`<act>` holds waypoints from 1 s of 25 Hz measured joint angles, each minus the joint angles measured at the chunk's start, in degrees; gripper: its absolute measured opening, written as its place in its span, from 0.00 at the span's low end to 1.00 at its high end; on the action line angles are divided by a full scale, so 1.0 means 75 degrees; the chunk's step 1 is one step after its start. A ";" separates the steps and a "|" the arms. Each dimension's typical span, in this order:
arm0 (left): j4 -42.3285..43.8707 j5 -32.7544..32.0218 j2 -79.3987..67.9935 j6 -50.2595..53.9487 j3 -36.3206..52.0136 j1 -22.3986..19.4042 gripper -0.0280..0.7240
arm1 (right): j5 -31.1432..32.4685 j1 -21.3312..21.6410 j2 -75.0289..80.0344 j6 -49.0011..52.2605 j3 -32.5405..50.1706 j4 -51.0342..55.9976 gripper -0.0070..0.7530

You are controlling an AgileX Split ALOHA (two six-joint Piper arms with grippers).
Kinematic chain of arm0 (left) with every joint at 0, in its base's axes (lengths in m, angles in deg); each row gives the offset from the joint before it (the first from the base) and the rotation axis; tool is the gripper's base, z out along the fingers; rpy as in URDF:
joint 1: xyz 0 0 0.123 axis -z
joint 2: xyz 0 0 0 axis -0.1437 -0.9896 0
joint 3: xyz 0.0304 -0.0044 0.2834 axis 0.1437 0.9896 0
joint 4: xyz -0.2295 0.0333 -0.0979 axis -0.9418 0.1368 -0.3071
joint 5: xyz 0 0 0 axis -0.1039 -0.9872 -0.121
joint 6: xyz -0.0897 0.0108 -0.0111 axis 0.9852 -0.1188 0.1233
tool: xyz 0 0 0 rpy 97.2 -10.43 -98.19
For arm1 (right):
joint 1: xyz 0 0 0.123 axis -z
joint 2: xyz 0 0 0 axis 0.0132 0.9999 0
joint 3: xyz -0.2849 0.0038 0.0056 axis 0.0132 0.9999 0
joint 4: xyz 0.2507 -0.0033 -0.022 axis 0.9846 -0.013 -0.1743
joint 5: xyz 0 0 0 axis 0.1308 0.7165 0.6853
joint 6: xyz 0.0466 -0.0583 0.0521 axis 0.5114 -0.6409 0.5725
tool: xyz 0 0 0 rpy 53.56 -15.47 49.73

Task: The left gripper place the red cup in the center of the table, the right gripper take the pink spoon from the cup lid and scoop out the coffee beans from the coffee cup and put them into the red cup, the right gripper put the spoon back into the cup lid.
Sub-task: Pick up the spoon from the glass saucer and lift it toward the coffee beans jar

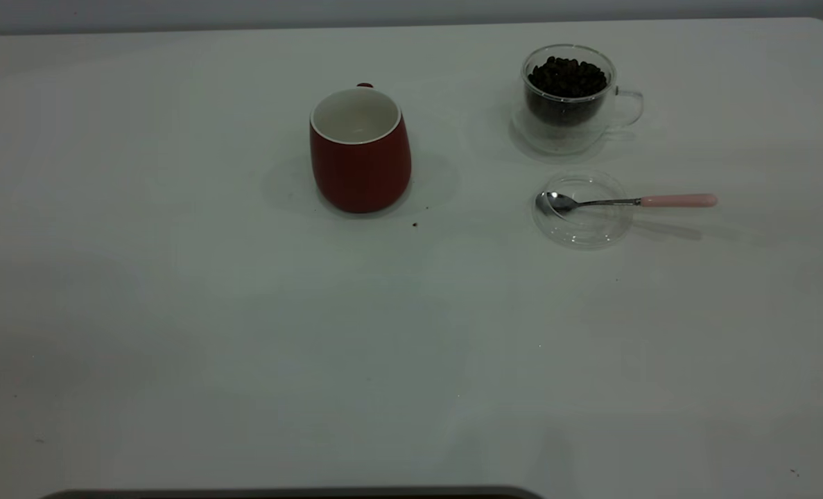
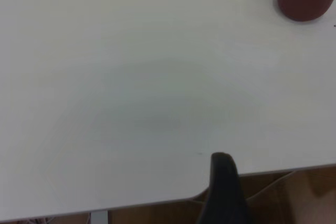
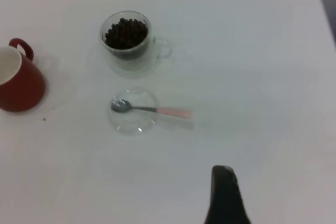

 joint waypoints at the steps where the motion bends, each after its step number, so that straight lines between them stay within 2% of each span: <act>1: 0.0000 0.0000 0.0000 0.0000 0.0000 0.0000 0.82 | -0.0453 -0.0006 0.0502 -0.0241 0.0000 0.0245 0.75; 4: 0.0000 0.0000 0.0000 0.0022 0.0000 0.0000 0.82 | -0.1495 -0.0014 0.2345 -0.1209 -0.0068 0.1111 0.75; 6: 0.0000 0.0000 0.0000 0.0022 0.0000 0.0000 0.82 | -0.1904 -0.0014 0.3478 -0.1956 -0.0209 0.1860 0.75; 14: 0.0000 0.0000 0.0000 0.0022 0.0000 0.0000 0.82 | -0.2246 -0.0014 0.7342 -0.4782 -0.1329 0.4599 0.75; 19: 0.0000 0.0000 0.0000 0.0022 0.0000 0.0000 0.82 | -0.2033 0.0194 0.9357 -0.6166 -0.2293 0.6177 0.75; 25: 0.0000 0.0000 0.0000 0.0022 0.0000 0.0000 0.82 | -0.0958 0.1183 1.1462 -0.8094 -0.3420 0.8048 0.75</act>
